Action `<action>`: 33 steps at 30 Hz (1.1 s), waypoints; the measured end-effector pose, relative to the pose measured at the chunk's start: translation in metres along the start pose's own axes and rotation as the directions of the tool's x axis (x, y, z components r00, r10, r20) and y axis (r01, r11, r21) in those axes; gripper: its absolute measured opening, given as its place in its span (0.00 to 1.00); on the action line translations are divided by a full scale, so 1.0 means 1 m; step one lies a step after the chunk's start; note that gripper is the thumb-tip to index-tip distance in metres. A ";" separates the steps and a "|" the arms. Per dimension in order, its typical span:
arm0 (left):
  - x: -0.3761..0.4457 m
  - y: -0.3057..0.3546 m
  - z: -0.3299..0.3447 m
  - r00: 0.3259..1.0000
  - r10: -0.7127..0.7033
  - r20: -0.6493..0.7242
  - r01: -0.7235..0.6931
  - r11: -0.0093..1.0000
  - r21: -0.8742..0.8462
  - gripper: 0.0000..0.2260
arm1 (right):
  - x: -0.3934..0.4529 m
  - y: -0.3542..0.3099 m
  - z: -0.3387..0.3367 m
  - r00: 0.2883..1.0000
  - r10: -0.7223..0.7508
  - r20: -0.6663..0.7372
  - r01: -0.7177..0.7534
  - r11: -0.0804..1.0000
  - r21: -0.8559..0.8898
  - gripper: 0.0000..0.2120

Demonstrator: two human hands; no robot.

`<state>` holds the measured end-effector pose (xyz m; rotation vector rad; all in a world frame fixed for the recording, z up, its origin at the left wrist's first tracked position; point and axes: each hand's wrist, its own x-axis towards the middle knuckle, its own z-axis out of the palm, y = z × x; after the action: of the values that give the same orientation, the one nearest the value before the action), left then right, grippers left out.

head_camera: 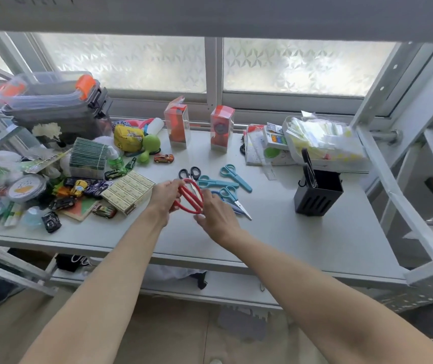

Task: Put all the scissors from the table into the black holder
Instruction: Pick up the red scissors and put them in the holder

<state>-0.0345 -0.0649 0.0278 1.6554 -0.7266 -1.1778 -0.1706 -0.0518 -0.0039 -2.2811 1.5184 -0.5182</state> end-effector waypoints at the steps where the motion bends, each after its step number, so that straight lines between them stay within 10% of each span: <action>1: -0.005 0.009 0.003 0.999 0.024 0.034 -0.025 0.999 0.020 0.06 | 0.000 0.001 -0.004 1.000 -0.009 -0.030 0.009 1.000 0.013 0.23; 11: -0.036 0.056 0.062 0.925 0.193 0.328 -0.235 0.968 0.092 0.13 | -0.065 0.044 -0.076 0.895 -0.085 -0.437 0.238 0.921 0.308 0.17; 24: -0.053 0.021 0.189 0.784 0.084 0.615 -0.355 0.874 0.333 0.32 | -0.071 0.138 -0.184 0.608 0.139 -0.781 0.140 0.950 0.278 0.16; 33: -0.050 0.023 0.231 0.769 0.080 0.635 -0.397 0.838 0.375 0.13 | -0.040 0.168 -0.176 0.793 0.116 -0.598 -0.090 0.993 0.073 0.18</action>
<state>-0.2660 -0.1126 0.0470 1.4936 -1.7292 -1.4070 -0.4040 -0.0913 0.0649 -2.0803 1.8675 -1.3314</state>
